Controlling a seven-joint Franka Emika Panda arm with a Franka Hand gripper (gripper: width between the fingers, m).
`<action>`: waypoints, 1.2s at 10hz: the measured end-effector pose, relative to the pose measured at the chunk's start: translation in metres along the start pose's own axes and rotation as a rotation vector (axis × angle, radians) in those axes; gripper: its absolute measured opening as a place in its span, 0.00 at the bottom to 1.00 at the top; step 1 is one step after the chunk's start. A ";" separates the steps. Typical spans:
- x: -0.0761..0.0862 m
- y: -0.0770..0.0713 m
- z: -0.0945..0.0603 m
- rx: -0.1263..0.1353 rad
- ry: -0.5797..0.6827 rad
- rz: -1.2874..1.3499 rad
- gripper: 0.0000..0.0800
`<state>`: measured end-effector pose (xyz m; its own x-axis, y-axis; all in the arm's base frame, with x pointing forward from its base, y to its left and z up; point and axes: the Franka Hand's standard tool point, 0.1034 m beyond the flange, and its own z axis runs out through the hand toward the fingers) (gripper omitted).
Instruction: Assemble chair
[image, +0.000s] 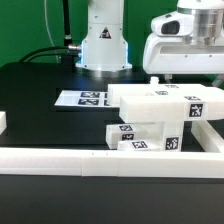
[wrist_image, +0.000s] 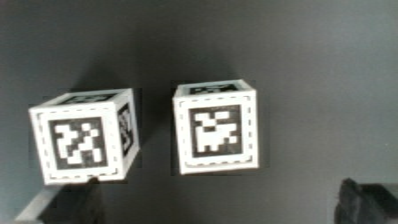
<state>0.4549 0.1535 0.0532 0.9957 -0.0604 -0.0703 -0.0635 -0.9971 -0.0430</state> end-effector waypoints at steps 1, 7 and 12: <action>0.000 0.000 0.000 0.000 0.000 0.000 0.82; -0.004 -0.018 0.011 -0.008 -0.007 -0.025 0.82; -0.011 -0.011 0.026 -0.020 0.000 -0.030 0.82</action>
Offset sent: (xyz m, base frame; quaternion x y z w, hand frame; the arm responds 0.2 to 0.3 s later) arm 0.0052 0.0243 -0.0062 -0.0264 0.0058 -0.0177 0.9995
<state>0.4429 0.1665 0.0288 0.9971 -0.0305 -0.0692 -0.0323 -0.9992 -0.0247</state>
